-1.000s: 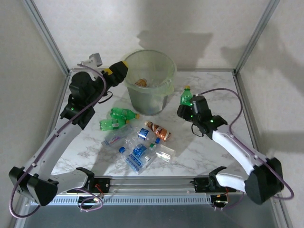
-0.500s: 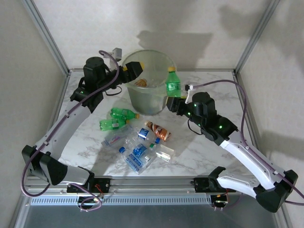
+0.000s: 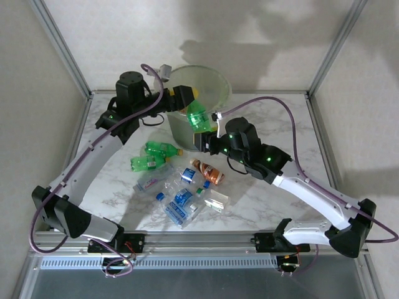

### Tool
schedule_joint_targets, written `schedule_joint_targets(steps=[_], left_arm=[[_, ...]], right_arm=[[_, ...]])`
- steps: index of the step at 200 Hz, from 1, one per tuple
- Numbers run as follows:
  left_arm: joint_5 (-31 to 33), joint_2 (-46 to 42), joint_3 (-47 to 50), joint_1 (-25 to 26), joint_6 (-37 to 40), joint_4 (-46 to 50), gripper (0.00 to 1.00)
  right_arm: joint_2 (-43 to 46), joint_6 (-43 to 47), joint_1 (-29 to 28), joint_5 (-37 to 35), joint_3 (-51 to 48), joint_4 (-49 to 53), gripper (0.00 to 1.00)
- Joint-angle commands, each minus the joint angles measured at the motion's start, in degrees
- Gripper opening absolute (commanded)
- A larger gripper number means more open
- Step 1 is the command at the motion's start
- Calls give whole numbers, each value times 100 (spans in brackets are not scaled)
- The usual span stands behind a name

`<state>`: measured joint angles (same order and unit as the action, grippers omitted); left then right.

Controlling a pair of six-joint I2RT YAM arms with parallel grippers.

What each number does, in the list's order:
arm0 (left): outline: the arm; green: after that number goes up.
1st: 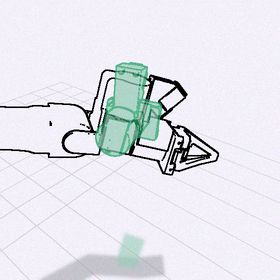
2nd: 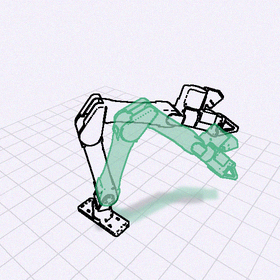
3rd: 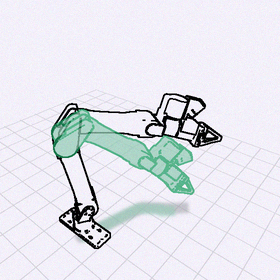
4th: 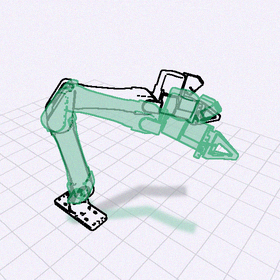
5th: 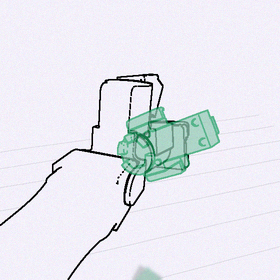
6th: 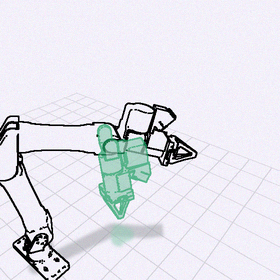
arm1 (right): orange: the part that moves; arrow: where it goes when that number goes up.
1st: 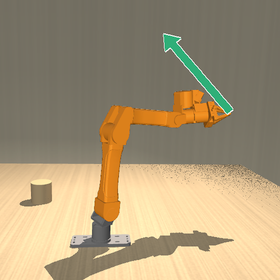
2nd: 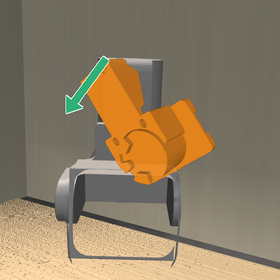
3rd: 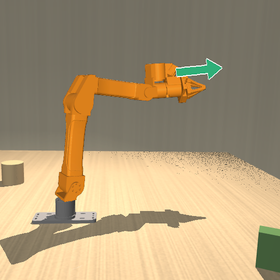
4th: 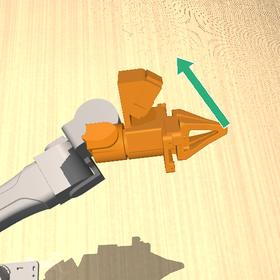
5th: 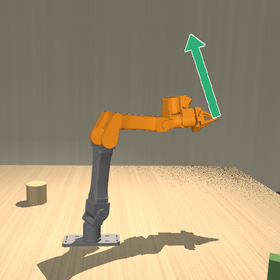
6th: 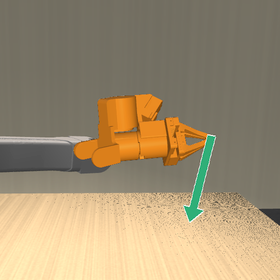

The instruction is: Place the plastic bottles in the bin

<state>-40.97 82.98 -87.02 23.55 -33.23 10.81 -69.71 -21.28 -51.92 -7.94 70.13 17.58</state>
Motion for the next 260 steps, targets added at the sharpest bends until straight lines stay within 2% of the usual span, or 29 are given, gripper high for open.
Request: schedule_joint_targets(steps=[1, 26, 70, 89, 136, 147, 167, 181, 190, 228, 245, 260], left_arm=[[-110, 72, -165, 36, 168, 167, 74], [-160, 99, -192, 36, 151, 126, 69], [-136, 60, -123, 36, 120, 53, 47], [-117, 2, -51, 36, 75, -36, 42], [164, -143, 230, 36, -448, -624, 25], [333, -223, 327, 27, -586, -815, 25], [700, -452, 555, -36, -901, -1202, 23], [950, -649, 840, -148, -1313, -1685, 23], [1099, -750, 1041, -233, -1670, -2042, 23], [1074, -837, 1625, -416, -3030, -3997, 18], [1074, -862, 1812, -414, -3469, -4694, 17], [1083, -889, 1915, -415, -3727, -5096, 16]], right_arm=[[-15, 149, -96, -150, 308, -2, 52], [-33, 162, -114, -139, 347, 17, 52], [-70, 171, -163, -148, 386, 25, 52], [-86, 165, -180, -158, 371, 30, 52], [-45, 136, -222, -271, 397, 32, 53], [-21, 97, -221, -378, 410, 34, 59], [98, -139, -211, -869, 448, 63, 85], [224, -431, -107, -1015, 516, 34, 91], [300, -656, 88, -741, 561, -28, 92], [638, -1812, 1139, 1764, 88, -1434, 96], [604, -2252, 1374, 2516, -55, -2042, 97], [600, -2548, 1414, 2895, -222, -2639, 99]])
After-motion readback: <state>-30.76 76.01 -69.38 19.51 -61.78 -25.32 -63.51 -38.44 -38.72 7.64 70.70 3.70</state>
